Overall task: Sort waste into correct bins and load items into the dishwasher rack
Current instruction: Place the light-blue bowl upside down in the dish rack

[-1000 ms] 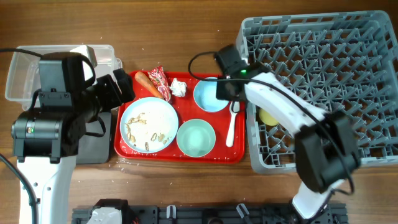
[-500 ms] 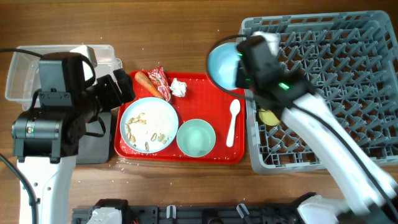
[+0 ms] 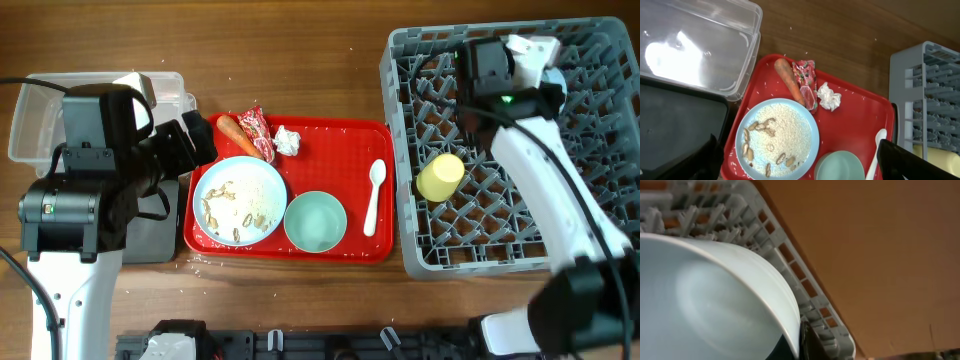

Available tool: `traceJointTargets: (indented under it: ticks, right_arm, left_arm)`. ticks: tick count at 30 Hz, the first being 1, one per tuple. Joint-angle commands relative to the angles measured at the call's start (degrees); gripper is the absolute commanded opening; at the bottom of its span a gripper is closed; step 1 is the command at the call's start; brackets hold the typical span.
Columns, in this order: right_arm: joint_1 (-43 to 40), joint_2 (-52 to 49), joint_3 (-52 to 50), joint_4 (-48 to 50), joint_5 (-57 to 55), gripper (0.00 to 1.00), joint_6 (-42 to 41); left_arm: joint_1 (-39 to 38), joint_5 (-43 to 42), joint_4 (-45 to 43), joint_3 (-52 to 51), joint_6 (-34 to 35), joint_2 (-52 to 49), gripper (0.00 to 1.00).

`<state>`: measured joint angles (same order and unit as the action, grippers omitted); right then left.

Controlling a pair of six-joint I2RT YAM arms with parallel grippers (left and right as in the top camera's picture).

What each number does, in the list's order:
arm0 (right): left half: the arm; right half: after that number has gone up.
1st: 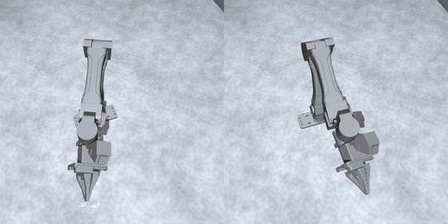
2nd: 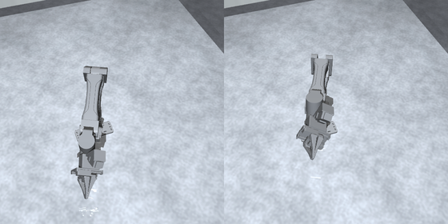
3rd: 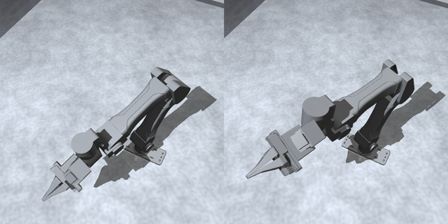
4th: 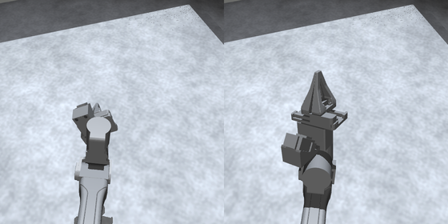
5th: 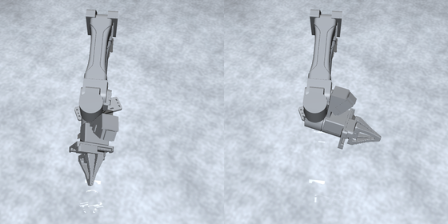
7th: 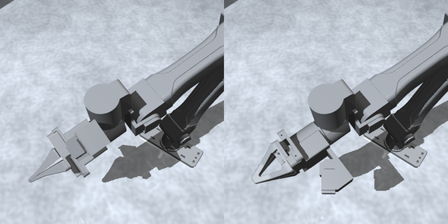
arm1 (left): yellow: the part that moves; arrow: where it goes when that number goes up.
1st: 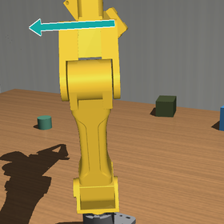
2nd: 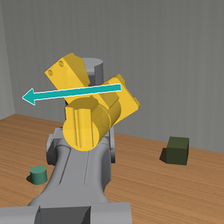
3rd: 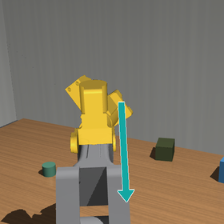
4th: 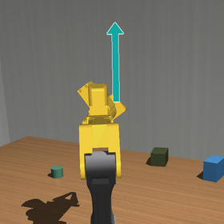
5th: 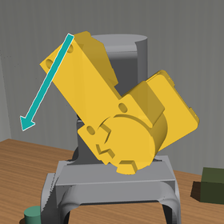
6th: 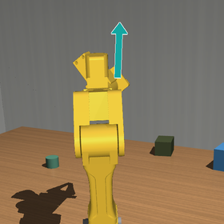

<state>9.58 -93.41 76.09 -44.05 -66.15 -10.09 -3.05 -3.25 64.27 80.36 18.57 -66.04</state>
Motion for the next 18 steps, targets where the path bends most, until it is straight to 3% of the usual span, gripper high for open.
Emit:
traceJointTargets:
  ticks: [1,9,13,18]
  right_arm:
    - [-1.0,-7.1,-0.5,6.2,-2.1,0.04,11.6]
    - [0.4,-16.9,-0.5,8.2,-4.4,0.04,14.6]
    - [2.1,-16.3,-0.3,7.6,-1.5,0.04,14.6]
    - [-0.8,-15.5,-0.3,12.4,-7.3,0.04,16.5]
  left_arm:
    - [0.3,0.3,-0.1,0.8,-0.1,0.2,1.00]
    - [0.3,0.3,-0.1,0.8,-0.1,0.2,1.00]
    - [0.3,0.3,-0.1,0.8,-0.1,0.2,1.00]
    - [0.3,0.3,-0.1,0.8,-0.1,0.2,1.00]
